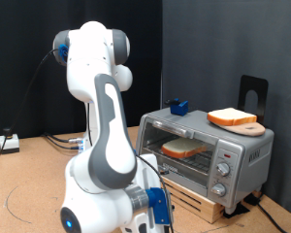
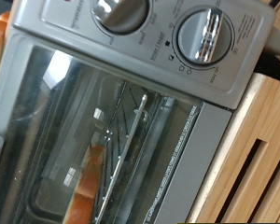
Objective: Make a piece of toast with the oven
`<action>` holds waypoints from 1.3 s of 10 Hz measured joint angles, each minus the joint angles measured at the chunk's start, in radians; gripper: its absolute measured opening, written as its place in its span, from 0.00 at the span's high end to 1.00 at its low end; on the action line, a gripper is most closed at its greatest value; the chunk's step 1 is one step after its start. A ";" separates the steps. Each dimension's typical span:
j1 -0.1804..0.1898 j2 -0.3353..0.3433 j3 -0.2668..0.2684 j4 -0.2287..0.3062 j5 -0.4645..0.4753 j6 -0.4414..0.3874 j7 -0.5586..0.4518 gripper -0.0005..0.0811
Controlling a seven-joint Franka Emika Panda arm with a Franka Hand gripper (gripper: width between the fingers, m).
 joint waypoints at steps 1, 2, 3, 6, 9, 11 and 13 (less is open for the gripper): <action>0.010 0.008 0.001 -0.002 0.012 0.014 0.008 0.00; 0.017 0.014 0.004 -0.007 0.031 0.030 0.012 0.00; 0.025 0.017 0.011 -0.009 0.041 0.041 0.013 0.00; 0.064 0.017 0.033 -0.021 0.045 0.067 0.015 0.00; 0.107 0.019 0.054 -0.037 0.058 0.114 0.016 0.00; 0.129 0.024 0.071 -0.038 0.081 0.146 0.018 0.00; 0.147 0.036 0.086 -0.033 0.104 0.171 0.027 0.00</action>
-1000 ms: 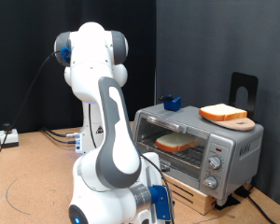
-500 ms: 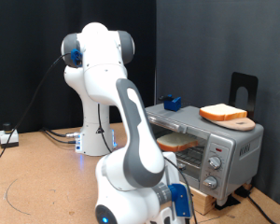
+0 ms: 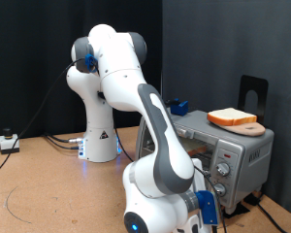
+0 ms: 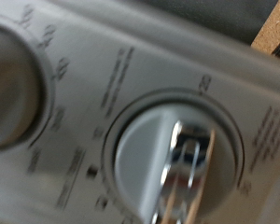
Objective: Make a piece of toast with the oven
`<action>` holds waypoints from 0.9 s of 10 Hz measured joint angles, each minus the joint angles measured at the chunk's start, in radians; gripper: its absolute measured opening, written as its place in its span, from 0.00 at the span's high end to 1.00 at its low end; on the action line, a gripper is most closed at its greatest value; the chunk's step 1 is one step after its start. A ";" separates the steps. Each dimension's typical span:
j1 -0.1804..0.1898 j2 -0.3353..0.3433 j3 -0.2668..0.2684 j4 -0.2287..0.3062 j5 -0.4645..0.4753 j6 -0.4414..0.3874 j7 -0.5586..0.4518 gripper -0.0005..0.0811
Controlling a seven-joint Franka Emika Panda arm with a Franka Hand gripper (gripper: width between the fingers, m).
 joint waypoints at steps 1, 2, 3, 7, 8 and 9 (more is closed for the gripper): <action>0.007 0.005 0.006 0.002 0.006 0.008 0.004 0.00; 0.013 0.007 0.010 0.002 0.009 0.015 0.008 0.00; 0.019 0.009 0.012 0.002 0.013 0.024 0.013 0.00; 0.022 0.017 0.014 0.003 0.026 0.029 0.017 0.12; 0.022 0.020 0.014 0.004 0.029 0.029 0.020 0.12; 0.022 0.022 0.014 0.006 0.030 0.029 0.022 0.35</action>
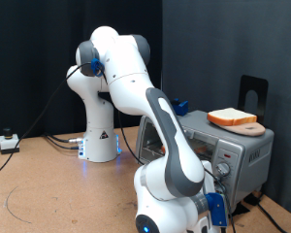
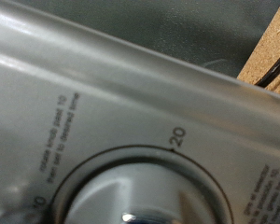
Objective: Make a piece of toast with the oven
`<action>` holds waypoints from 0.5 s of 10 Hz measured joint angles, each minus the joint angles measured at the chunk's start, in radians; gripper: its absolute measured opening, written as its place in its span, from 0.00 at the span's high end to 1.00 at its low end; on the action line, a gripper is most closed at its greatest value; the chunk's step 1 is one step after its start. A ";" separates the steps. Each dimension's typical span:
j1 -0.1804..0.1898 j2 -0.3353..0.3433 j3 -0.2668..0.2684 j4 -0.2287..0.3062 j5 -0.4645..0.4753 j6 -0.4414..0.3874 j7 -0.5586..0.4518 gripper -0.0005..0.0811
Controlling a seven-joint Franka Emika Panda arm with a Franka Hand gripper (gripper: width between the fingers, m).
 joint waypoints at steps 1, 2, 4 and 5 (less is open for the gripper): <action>-0.002 -0.001 0.000 0.003 0.001 -0.016 0.002 0.51; -0.003 -0.001 0.000 0.003 0.001 -0.024 0.008 0.51; -0.003 -0.001 0.000 0.003 0.001 -0.025 0.015 0.59; -0.003 -0.001 0.000 0.003 0.001 -0.025 0.018 0.59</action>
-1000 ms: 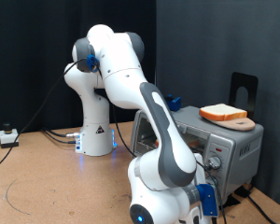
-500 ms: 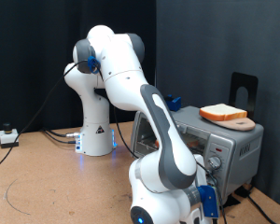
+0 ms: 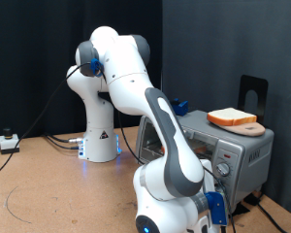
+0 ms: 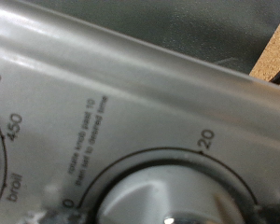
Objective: Make a piece of toast with the oven
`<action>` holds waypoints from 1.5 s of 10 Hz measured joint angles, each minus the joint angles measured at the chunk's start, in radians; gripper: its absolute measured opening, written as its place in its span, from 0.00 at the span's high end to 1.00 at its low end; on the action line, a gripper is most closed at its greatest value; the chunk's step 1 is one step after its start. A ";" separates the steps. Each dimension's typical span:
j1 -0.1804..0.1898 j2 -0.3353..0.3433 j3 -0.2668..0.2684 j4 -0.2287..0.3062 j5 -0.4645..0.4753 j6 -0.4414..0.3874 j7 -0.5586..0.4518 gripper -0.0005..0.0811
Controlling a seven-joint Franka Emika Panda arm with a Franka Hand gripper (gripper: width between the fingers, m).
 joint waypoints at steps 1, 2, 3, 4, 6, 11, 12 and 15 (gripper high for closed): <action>0.000 0.000 0.000 0.000 0.000 0.000 0.002 0.59; 0.000 0.000 0.000 0.000 0.000 0.000 0.003 0.59; 0.000 0.000 0.000 0.000 0.000 0.000 0.003 0.59; 0.000 0.000 0.000 0.000 0.000 0.000 0.003 0.59; 0.000 0.000 0.000 0.000 0.000 0.000 0.003 0.59; -0.001 0.001 -0.008 0.000 0.000 0.003 0.006 0.11; -0.002 0.001 -0.010 0.000 0.000 0.003 0.006 0.04; -0.010 0.001 -0.019 0.000 0.000 0.004 0.009 0.00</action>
